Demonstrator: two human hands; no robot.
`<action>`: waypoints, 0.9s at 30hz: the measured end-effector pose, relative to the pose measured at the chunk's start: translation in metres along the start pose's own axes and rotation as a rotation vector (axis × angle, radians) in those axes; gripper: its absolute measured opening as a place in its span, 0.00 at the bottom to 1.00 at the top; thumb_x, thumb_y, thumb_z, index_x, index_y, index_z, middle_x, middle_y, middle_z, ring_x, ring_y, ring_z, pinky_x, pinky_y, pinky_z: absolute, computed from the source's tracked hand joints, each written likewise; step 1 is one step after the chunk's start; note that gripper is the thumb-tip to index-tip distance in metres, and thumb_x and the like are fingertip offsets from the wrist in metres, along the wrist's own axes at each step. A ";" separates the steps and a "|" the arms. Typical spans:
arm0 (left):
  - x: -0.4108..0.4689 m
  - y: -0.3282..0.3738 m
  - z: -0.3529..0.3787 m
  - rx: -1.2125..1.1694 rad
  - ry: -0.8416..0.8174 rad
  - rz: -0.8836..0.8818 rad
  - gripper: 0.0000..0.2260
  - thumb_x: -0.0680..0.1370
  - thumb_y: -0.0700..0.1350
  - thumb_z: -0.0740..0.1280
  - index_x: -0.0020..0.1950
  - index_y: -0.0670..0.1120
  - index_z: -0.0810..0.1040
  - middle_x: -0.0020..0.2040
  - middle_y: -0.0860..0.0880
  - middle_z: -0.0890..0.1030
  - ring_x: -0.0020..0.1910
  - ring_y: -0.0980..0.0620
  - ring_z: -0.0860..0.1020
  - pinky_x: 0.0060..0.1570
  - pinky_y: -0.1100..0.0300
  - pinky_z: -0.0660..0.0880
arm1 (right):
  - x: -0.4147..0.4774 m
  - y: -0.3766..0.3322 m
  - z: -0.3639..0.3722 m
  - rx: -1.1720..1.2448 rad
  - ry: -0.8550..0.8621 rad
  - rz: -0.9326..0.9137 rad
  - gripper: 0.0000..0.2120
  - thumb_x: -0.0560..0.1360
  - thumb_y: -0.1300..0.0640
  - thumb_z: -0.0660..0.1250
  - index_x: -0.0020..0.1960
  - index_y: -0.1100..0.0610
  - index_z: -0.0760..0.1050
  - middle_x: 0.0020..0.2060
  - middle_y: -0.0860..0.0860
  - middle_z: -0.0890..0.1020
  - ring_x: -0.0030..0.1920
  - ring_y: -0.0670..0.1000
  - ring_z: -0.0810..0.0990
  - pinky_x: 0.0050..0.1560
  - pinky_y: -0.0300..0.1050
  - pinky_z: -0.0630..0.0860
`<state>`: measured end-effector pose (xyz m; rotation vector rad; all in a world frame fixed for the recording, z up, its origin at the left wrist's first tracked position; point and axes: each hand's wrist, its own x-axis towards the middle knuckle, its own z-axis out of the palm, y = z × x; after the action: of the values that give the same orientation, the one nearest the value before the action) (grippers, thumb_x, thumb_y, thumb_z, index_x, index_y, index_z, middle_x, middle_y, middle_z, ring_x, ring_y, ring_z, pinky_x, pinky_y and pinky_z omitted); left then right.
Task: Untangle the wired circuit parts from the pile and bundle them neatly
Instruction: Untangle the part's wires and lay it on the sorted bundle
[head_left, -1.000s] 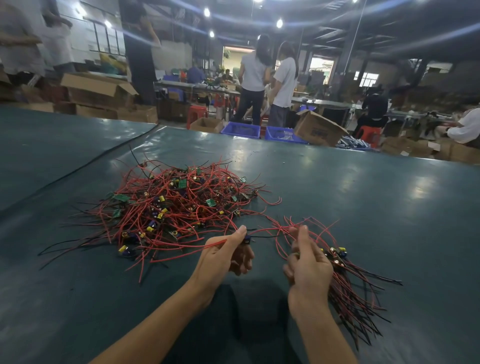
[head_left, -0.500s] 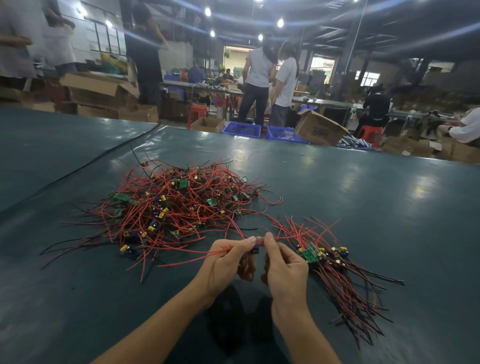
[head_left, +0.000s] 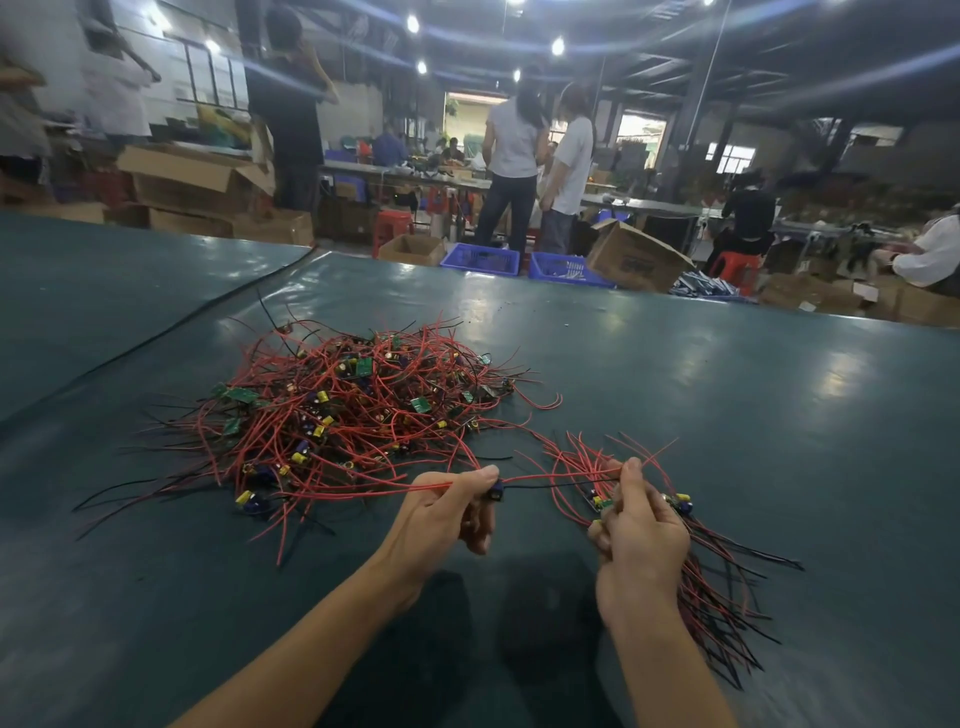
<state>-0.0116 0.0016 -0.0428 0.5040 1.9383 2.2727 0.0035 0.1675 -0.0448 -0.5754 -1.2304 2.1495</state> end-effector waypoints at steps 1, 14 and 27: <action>0.000 0.001 0.000 -0.013 0.006 -0.014 0.17 0.72 0.56 0.67 0.27 0.49 0.78 0.27 0.45 0.76 0.24 0.51 0.73 0.29 0.62 0.72 | -0.003 -0.001 0.001 0.011 -0.029 0.002 0.13 0.78 0.51 0.68 0.36 0.55 0.78 0.23 0.44 0.69 0.20 0.41 0.62 0.18 0.34 0.61; 0.002 -0.005 0.001 0.076 -0.135 -0.107 0.30 0.72 0.67 0.61 0.29 0.42 0.79 0.25 0.46 0.76 0.25 0.53 0.75 0.32 0.66 0.72 | -0.043 0.027 0.007 -0.660 -0.739 -0.245 0.28 0.80 0.36 0.49 0.40 0.51 0.81 0.38 0.51 0.84 0.42 0.48 0.83 0.48 0.48 0.79; 0.006 -0.006 -0.008 0.209 -0.143 -0.115 0.34 0.72 0.74 0.54 0.28 0.46 0.79 0.29 0.45 0.80 0.29 0.51 0.78 0.34 0.61 0.75 | -0.034 0.021 0.007 -0.575 -0.356 -0.228 0.35 0.80 0.37 0.46 0.29 0.60 0.75 0.21 0.48 0.72 0.24 0.46 0.69 0.30 0.40 0.67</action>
<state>-0.0206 -0.0028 -0.0486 0.5450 2.0846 1.9227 0.0185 0.1320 -0.0574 -0.2573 -2.0300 1.7413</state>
